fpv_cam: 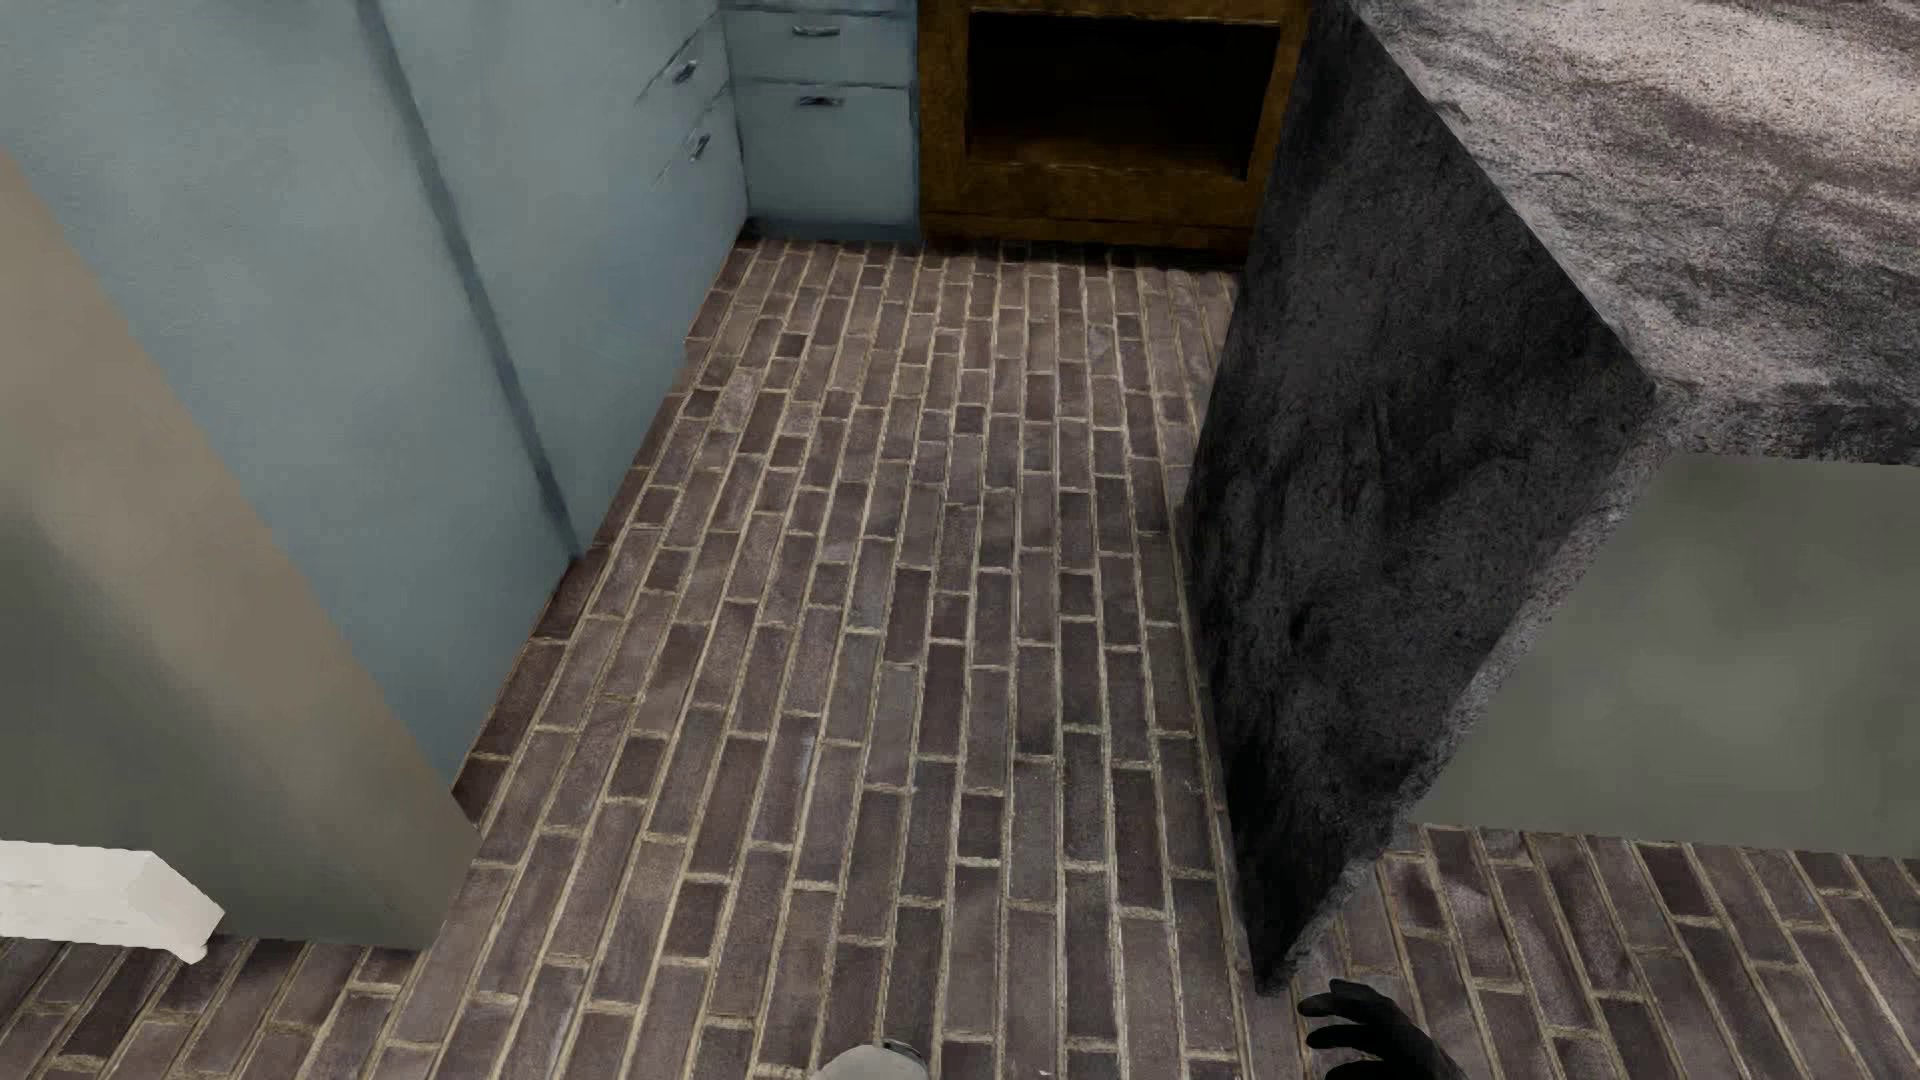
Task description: Walk towards the armchair
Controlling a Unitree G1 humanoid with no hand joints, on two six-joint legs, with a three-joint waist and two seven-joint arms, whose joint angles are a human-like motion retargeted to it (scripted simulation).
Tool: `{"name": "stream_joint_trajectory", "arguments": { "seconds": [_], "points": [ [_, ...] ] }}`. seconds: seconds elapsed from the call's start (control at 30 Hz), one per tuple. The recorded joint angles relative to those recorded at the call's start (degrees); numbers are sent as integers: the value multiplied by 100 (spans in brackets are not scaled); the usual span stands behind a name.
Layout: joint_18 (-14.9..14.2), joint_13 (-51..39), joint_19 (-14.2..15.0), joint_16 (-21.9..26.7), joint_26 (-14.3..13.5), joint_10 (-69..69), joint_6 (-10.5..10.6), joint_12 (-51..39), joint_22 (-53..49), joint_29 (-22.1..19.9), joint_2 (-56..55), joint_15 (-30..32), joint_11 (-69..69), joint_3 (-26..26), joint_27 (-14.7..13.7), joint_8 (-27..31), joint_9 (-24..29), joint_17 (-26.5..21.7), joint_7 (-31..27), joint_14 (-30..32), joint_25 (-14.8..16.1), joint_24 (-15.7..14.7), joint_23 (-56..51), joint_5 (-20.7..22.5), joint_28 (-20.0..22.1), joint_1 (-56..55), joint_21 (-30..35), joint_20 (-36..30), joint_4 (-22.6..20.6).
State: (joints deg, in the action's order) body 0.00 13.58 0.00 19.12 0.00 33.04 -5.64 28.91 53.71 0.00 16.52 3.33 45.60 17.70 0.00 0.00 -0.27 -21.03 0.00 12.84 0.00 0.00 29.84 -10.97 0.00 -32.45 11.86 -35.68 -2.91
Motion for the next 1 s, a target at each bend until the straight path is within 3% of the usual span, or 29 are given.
{"name": "stream_joint_trajectory", "arguments": {
  "seconds": [0.03,0.07,0.13,0.17,0.23,0.3,0.37,0.47,0.5,0.57,0.63,0.7,0.77,0.83,0.93,0.97,1.0],
  "points": [
    [0,135,0,-27,0,505,-133,-3,138,0,-201,825,956,-204,0,0,74,82,0,554,0,0,416,-266,0,96,116,-69,-338],
    [0,211,0,-44,0,773,-165,-173,201,0,-705,844,2032,-487,0,0,148,158,0,593,0,0,771,-273,0,251,274,-101,-653],
    [0,299,0,-43,0,506,-117,-543,102,0,-1571,-1072,3277,-1058,0,0,368,193,0,-33,0,0,1548,-139,0,1398,974,-124,-1019],
    [0,421,0,-4,0,366,-32,-709,-131,0,-2067,-1709,3315,-1435,0,0,353,193,0,-446,0,0,1849,11,0,1860,1188,-49,-1078],
    [0,771,0,115,0,123,102,-928,-874,0,-2781,-2170,2098,-2154,0,0,356,208,0,-1244,0,0,2252,171,0,2757,1303,348,-1074],
    [0,1178,0,265,0,109,216,-1059,-1849,0,-3235,-1777,208,-2636,0,0,274,204,0,-1841,0,0,2412,158,0,3307,1378,856,-962],
    [0,1567,0,308,0,296,128,-1187,-2550,0,-3589,-1409,-1487,-2865,0,0,129,280,0,-2352,0,0,2389,-44,0,3595,1296,1448,-928],
    [0,2062,0,341,0,605,59,-1311,-2948,0,-3713,-1599,-1760,-3143,0,0,34,349,0,-2914,0,0,2195,-407,0,4220,1520,1796,-371],
    [0,2127,0,326,0,730,58,-1231,-2928,0,-3683,-1263,-1502,-3293,0,0,38,334,0,-2910,0,0,2157,-411,0,4438,1655,1857,-101],
    [0,2037,0,122,0,1101,111,-953,-2610,0,-4024,-121,-437,-3347,0,0,-126,414,0,-2594,0,0,2374,-352,0,4461,1873,2088,426],
    [0,1598,0,-63,0,1757,150,-1128,-1401,0,-3991,-489,219,-3219,0,0,25,352,0,-1794,0,0,2675,-264,0,4302,1820,1656,590],
    [0,1266,0,-10,0,2116,180,-1234,-553,0,-3579,-1052,237,-3187,0,0,153,267,0,-518,0,0,2333,-213,0,3766,1722,938,752],
    [0,1048,0,47,0,1743,136,-1074,-171,0,-3197,-1289,59,-2850,0,0,261,71,0,167,0,0,1761,-258,0,3455,1453,750,705],
    [0,912,0,202,0,1709,183,-740,-200,0,-2934,-1504,-84,-2715,0,0,249,-143,0,1646,0,0,1256,-196,0,3031,897,919,756],
    [0,889,0,378,0,1312,301,-521,-282,0,-2554,-1755,-159,-2598,0,0,191,-272,0,1716,0,0,1128,-127,0,2968,-326,1156,886],
    [0,873,0,533,0,1124,357,-491,-540,0,-2474,-1817,-145,-2516,0,0,207,-322,0,1716,0,0,1160,-137,0,3024,-650,907,906],
    [0,813,0,469,0,1022,406,-533,-389,0,-2426,-1910,-138,-2527,0,0,182,-363,0,1725,0,0,1254,-134,0,2931,-937,1159,962]
  ]
}}
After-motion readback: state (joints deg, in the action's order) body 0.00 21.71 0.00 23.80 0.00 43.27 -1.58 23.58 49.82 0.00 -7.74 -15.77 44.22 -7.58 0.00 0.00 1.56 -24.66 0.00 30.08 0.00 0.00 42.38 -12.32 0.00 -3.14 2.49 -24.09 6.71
